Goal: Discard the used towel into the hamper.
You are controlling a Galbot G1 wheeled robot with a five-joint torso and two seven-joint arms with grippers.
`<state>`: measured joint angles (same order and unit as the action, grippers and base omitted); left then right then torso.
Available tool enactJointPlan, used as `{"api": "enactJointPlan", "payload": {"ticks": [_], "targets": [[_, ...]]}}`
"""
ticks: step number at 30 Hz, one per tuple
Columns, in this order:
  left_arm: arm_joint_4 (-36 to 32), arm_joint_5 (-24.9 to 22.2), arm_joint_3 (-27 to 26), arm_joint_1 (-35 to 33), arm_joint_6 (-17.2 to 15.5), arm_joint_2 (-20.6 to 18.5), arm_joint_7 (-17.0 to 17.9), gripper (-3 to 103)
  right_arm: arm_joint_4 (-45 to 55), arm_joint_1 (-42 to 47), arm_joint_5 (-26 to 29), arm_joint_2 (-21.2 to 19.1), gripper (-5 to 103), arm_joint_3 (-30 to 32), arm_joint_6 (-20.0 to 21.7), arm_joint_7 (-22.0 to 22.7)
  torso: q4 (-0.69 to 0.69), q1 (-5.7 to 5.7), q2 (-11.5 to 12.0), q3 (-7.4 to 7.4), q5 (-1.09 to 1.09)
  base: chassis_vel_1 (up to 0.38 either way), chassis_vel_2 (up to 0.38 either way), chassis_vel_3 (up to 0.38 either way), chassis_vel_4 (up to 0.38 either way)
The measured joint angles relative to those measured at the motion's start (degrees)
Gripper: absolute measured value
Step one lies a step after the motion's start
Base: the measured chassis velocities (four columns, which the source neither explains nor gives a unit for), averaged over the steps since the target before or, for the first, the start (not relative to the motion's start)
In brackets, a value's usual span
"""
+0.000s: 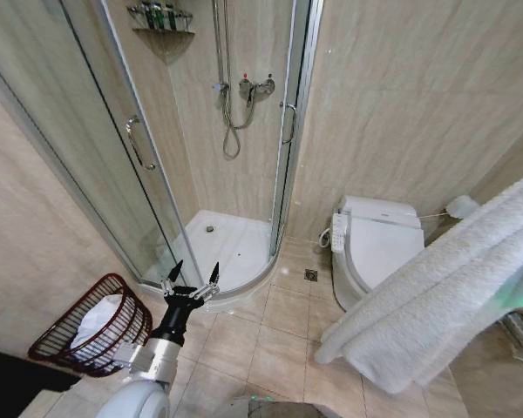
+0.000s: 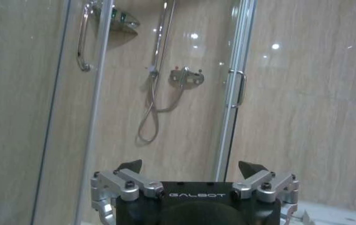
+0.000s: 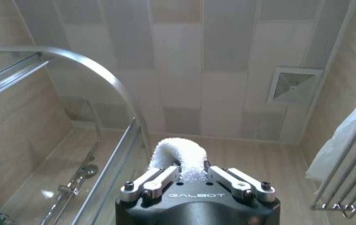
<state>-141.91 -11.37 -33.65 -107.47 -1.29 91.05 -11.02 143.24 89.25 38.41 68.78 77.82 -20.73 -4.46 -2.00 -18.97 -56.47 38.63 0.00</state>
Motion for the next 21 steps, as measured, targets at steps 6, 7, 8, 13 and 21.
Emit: {"api": "enactJointPlan", "payload": {"ticks": [6,7,8,13,21], "targets": [[0.0,0.0,0.0,0.0,0.0,0.0,0.0,100,0.0,0.1,0.2,-0.3,8,0.6,0.7,0.0,0.0,-0.79,-1.9,1.07,0.0,0.0,0.0,0.0,0.0],[0.0,0.0,0.0,0.0,0.0,0.0,0.0,100,0.0,0.0,0.2,-0.4,8,0.4,0.8,0.0,0.0,-0.94,-2.2,1.25,0.0,0.0,0.0,0.0,0.0],[0.0,0.0,0.0,0.0,0.0,0.0,0.0,100,0.0,0.0,0.2,-0.4,8,0.4,0.8,0.0,0.0,-0.94,-2.2,1.25,0.0,0.0,0.0,0.0,0.0],[0.0,0.0,0.0,0.0,0.0,0.0,0.0,100,0.0,-1.3,0.0,-1.0,8,-1.0,1.2,0.0,-0.01,-1.67,-3.7,2.08,0.0,0.0,0.0,0.0,0.0],[0.0,0.0,0.0,0.0,0.0,0.0,0.0,100,0.0,-1.6,-0.1,-1.0,8,-1.4,1.3,0.0,0.0,-2.63,-5.8,3.19,0.0,0.0,0.0,0.0,0.0]]}}
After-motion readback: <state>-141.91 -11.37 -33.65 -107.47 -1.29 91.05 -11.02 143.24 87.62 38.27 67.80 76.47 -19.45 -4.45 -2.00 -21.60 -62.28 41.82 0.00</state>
